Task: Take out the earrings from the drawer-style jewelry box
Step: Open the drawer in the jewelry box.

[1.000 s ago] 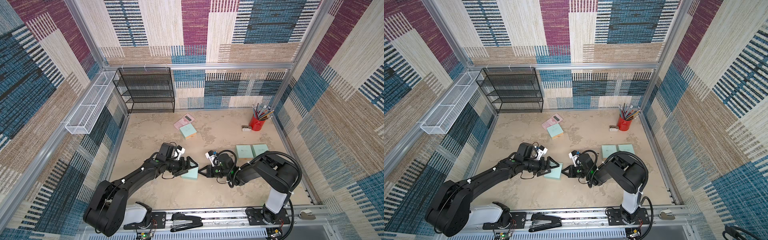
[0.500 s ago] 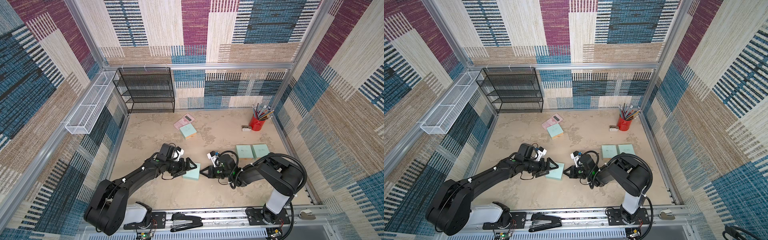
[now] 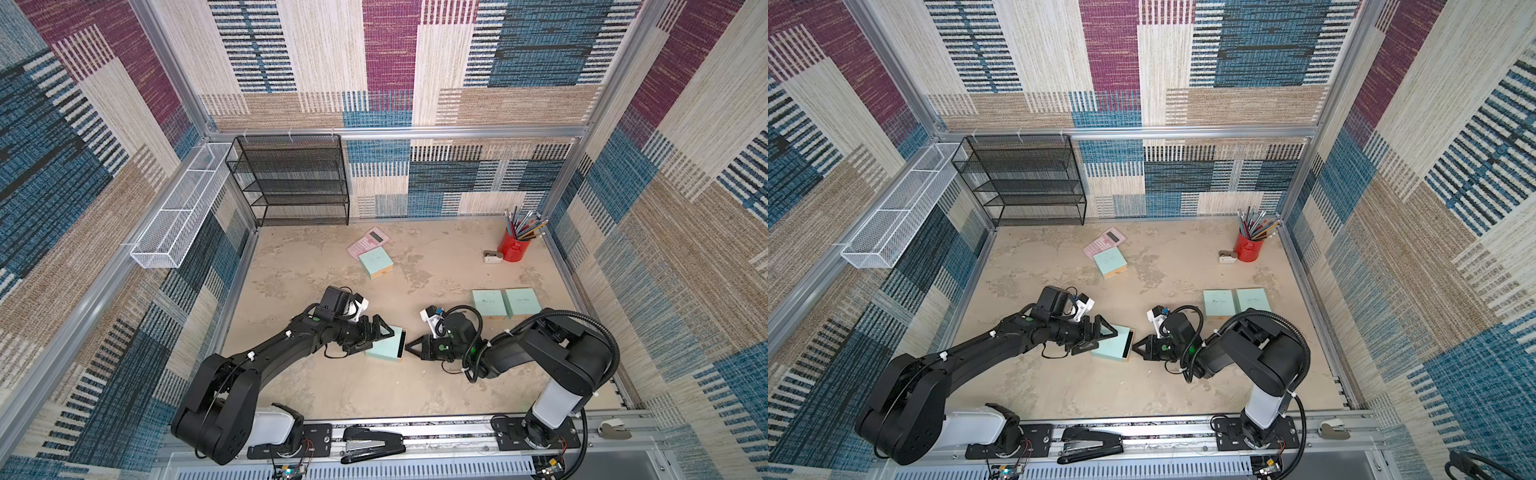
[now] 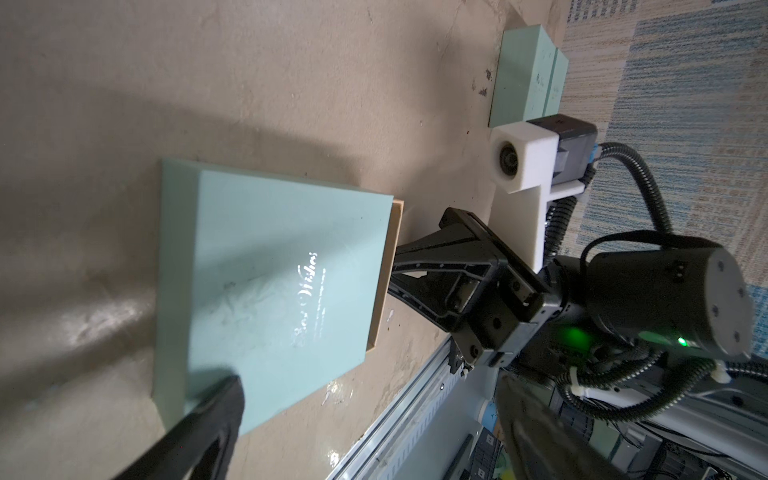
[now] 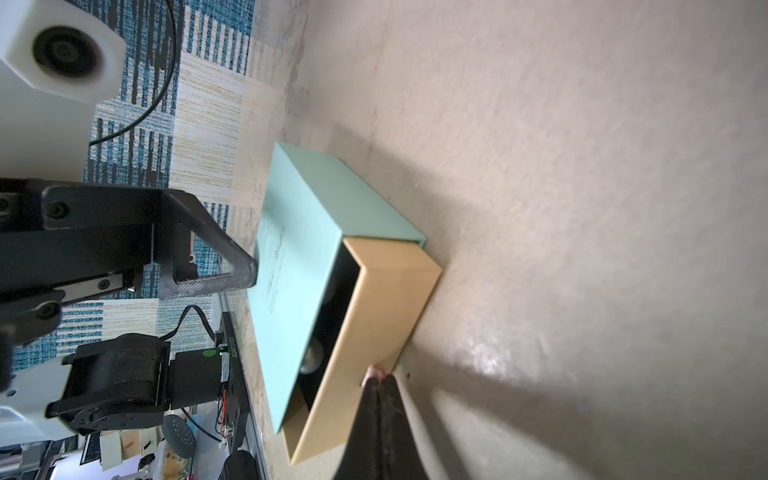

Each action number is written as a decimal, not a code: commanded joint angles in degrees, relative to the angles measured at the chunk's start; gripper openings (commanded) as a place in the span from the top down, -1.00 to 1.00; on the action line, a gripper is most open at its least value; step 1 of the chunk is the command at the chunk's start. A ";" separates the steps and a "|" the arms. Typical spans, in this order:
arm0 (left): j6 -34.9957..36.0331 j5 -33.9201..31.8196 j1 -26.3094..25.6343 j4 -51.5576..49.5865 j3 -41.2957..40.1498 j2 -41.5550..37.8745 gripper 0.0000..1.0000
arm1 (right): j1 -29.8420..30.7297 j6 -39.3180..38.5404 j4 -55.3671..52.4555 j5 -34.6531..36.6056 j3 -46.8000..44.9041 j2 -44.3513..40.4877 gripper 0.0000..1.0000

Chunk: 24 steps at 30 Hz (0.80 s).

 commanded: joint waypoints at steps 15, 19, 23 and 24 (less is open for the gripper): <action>2.03 -2.13 -0.02 -1.52 0.23 0.87 -0.90 | -1.05 1.25 -5.43 4.94 -2.68 -5.68 1.00; 1.88 -2.03 -0.03 -1.44 0.16 0.77 -0.90 | -1.04 1.34 -6.22 5.70 -3.26 -6.74 1.00; 1.79 -1.78 0.01 -1.32 0.21 0.86 -0.90 | -1.04 1.36 -6.32 5.86 -3.72 -7.23 1.00; 1.82 -1.79 0.03 -1.40 0.36 0.78 -0.90 | -1.04 1.45 -6.36 5.91 -3.78 -7.34 1.00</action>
